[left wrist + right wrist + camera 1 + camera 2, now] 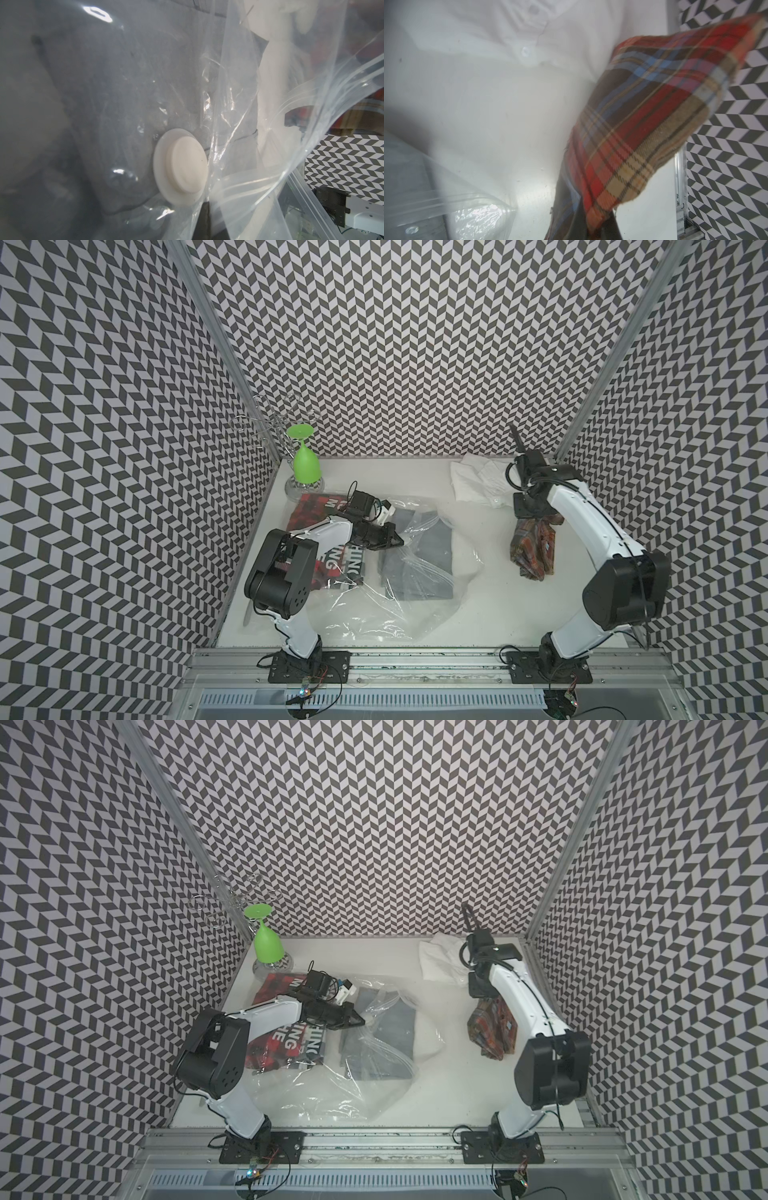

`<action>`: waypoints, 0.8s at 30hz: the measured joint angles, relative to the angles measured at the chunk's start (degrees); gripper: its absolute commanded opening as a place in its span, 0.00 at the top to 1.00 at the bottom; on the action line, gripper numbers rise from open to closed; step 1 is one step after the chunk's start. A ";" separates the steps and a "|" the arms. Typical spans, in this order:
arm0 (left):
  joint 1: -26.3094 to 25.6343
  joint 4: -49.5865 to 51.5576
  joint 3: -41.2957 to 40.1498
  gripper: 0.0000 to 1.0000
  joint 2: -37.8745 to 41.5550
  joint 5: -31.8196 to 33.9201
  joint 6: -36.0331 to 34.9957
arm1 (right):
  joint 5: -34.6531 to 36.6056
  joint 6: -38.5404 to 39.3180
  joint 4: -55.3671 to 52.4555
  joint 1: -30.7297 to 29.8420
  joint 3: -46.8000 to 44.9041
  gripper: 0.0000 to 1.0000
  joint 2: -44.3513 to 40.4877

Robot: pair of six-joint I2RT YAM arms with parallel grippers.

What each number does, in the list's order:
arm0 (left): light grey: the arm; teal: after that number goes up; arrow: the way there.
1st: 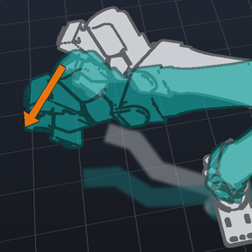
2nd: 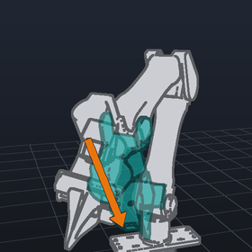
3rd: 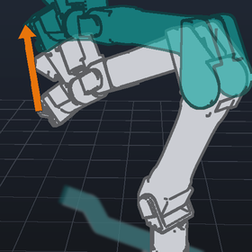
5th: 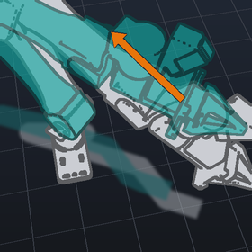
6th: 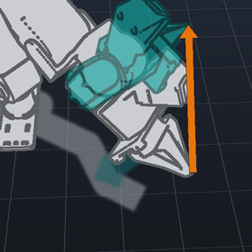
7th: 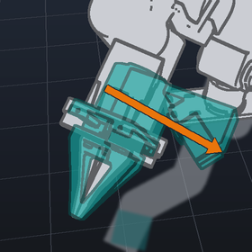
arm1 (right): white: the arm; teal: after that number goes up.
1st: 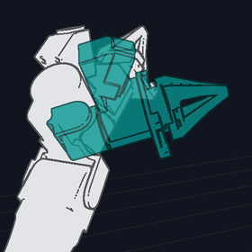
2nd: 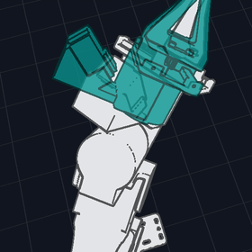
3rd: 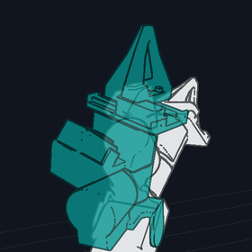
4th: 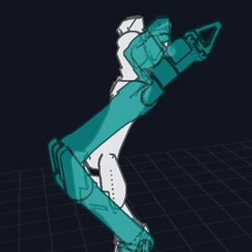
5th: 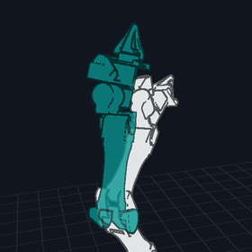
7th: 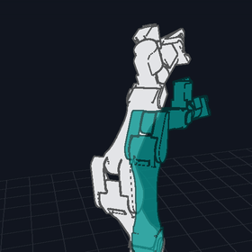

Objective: Take the shirt out of the vacuum bag
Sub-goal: Place the shirt at the center of the board.

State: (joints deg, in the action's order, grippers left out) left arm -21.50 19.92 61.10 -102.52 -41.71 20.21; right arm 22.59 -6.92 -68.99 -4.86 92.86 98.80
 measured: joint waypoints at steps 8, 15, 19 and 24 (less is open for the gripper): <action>1.29 -0.20 -1.51 1.00 1.77 0.00 0.02 | -0.02 -3.19 -0.57 -9.81 0.33 1.00 7.67; 1.29 -0.61 -2.51 1.00 2.25 0.02 0.00 | -2.08 -3.54 1.01 -9.29 -1.92 1.00 3.04; 1.29 -0.61 -2.69 1.00 2.25 0.02 0.00 | -2.82 -3.63 1.73 -8.24 -5.79 1.00 -0.92; 1.29 -0.61 -2.69 1.00 2.25 0.02 0.00 | -3.32 -2.60 1.68 -0.04 -4.26 1.00 -6.88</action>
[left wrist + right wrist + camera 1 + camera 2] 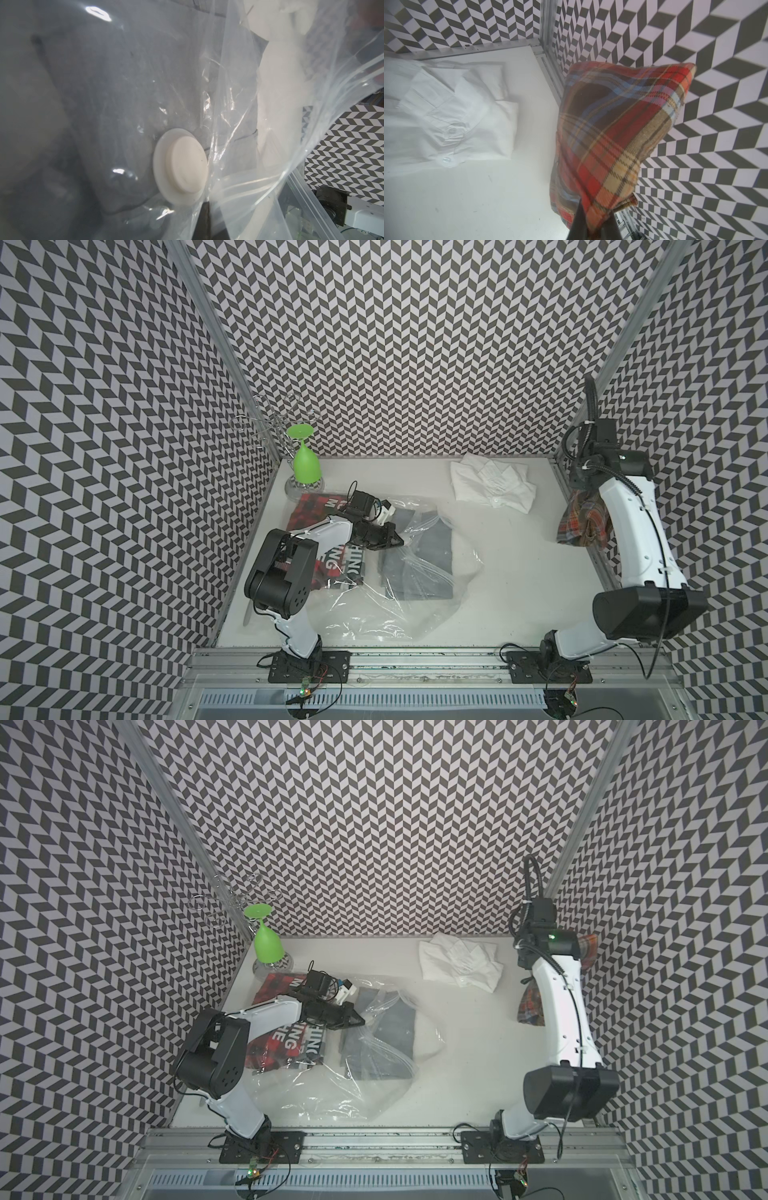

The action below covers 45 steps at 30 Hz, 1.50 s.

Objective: Take the shirt out of the vacuum bag
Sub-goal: Place the shirt at the center of the board.

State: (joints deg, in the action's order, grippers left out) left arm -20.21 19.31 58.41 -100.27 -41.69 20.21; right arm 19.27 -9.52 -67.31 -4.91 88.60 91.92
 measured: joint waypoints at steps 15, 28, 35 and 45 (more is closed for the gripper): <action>0.00 0.00 -0.09 1.00 0.00 -0.02 0.02 | 14.38 7.56 -0.04 8.59 15.69 1.00 -2.01; 0.46 -0.26 -4.31 1.00 3.21 -0.02 -0.04 | 19.06 5.75 1.79 -17.03 2.75 1.00 24.70; 1.99 0.13 -4.52 1.00 4.52 0.04 -0.28 | 13.97 0.90 2.93 -26.88 -1.31 1.00 24.37; 2.01 0.28 -5.53 1.00 4.57 0.15 -0.74 | 2.89 -4.44 8.22 -29.46 -15.74 0.26 15.39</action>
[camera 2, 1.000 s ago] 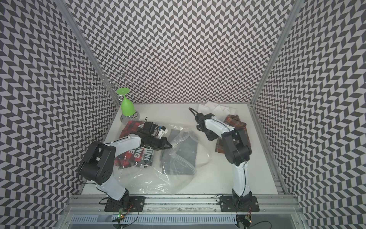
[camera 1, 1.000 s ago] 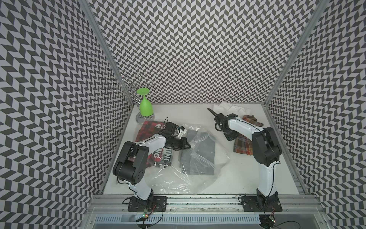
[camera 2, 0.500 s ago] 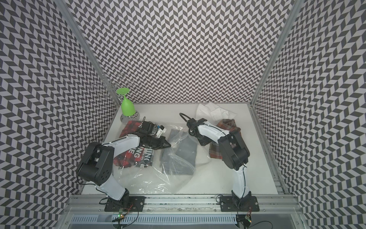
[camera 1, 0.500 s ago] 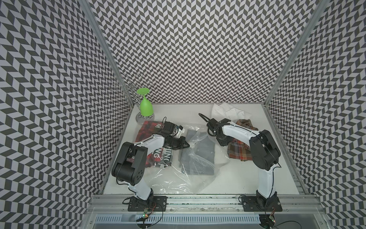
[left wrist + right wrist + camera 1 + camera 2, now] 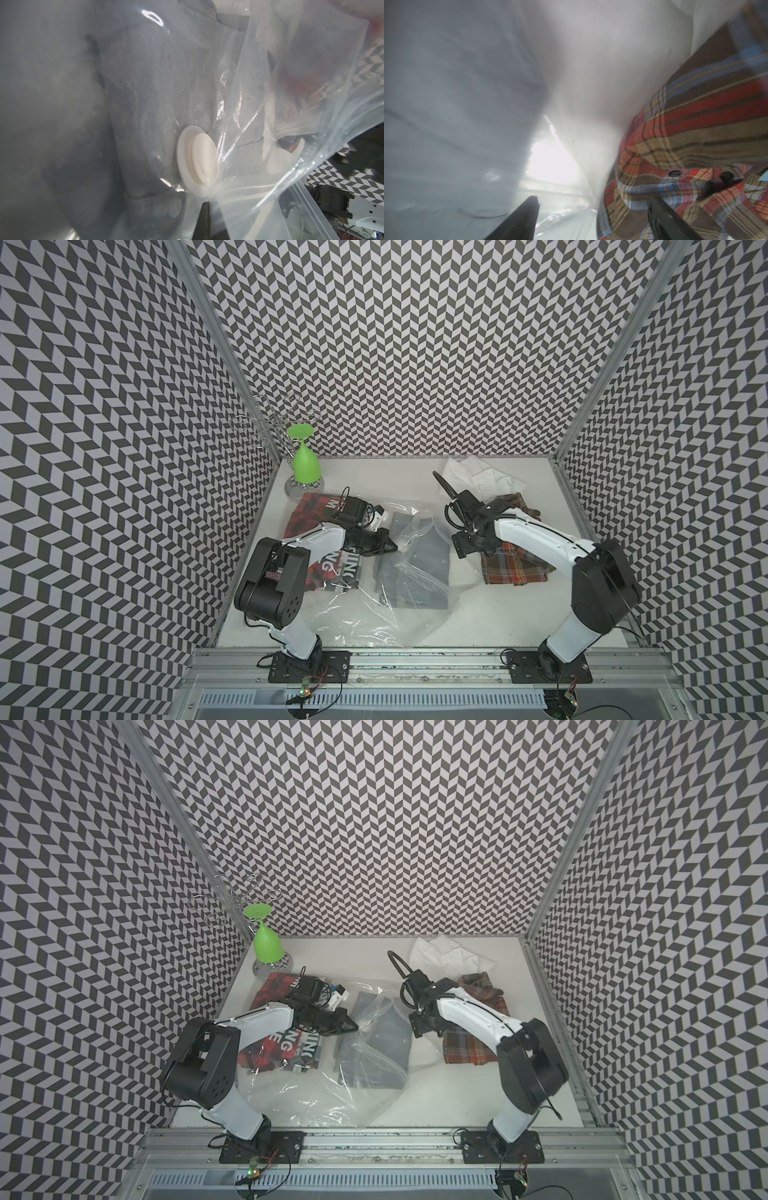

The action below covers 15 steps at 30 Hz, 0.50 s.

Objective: Take the shirt out of the vacuum bag
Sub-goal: Place the shirt at the center of the board.

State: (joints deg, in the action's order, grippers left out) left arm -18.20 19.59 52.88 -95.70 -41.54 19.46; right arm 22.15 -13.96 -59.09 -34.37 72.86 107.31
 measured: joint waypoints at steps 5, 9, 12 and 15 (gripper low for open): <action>0.00 0.15 0.00 1.00 0.00 0.26 -0.15 | -7.80 -1.92 2.64 0.66 -1.11 0.16 -7.67; -0.02 0.20 0.00 1.00 0.00 0.39 -0.35 | -15.85 -3.26 5.44 2.19 -1.09 0.15 -16.85; 0.00 0.22 0.00 1.00 0.09 0.59 -0.37 | -21.57 -4.44 7.30 5.49 -1.51 0.16 -22.58; 0.00 0.28 0.00 1.00 0.09 0.76 -0.37 | -25.81 -5.44 9.29 11.93 -4.07 0.22 -27.15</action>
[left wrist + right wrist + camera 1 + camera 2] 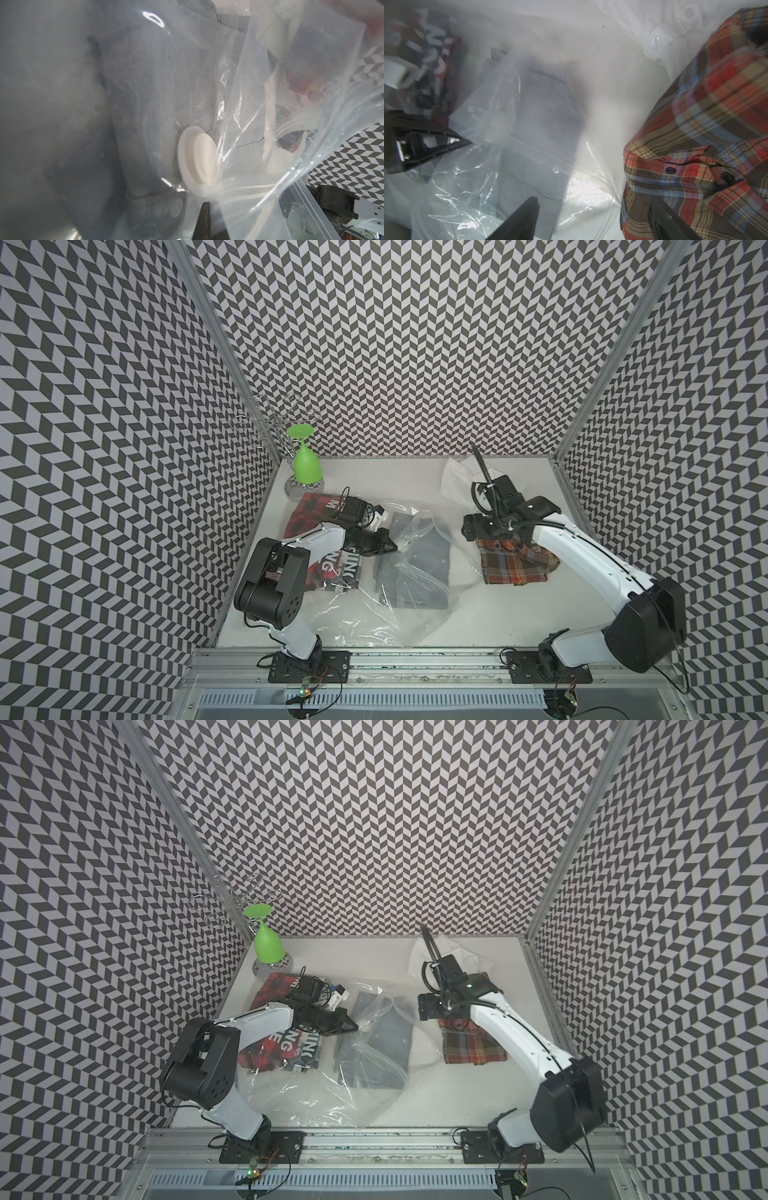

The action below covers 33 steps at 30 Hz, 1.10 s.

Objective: Take the shirt out of the vacuum bag
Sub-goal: Place the shirt at the center of the board, then adjust the shirt at the center of the board.

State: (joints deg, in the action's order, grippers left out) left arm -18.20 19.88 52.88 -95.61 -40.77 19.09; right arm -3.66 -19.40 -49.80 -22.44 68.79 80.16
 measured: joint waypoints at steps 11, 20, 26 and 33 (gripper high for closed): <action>0.00 0.28 0.02 1.00 0.00 0.22 -0.11 | -8.00 -4.72 8.81 13.81 -21.57 0.34 -4.31; 0.00 0.33 0.07 1.00 0.00 0.52 -0.17 | -3.74 -8.76 12.76 21.79 -31.28 0.24 -4.83; 0.00 0.28 0.07 1.00 0.00 0.52 -0.17 | -1.88 -9.79 13.62 32.20 -30.51 0.24 -2.45; 0.00 0.26 0.07 1.00 0.00 0.50 -0.15 | -1.14 -8.37 13.97 46.80 -26.34 0.23 0.68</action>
State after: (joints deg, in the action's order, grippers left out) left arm -18.20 20.14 52.95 -95.61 -40.27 18.94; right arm -4.80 -27.77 -35.83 24.36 42.46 80.84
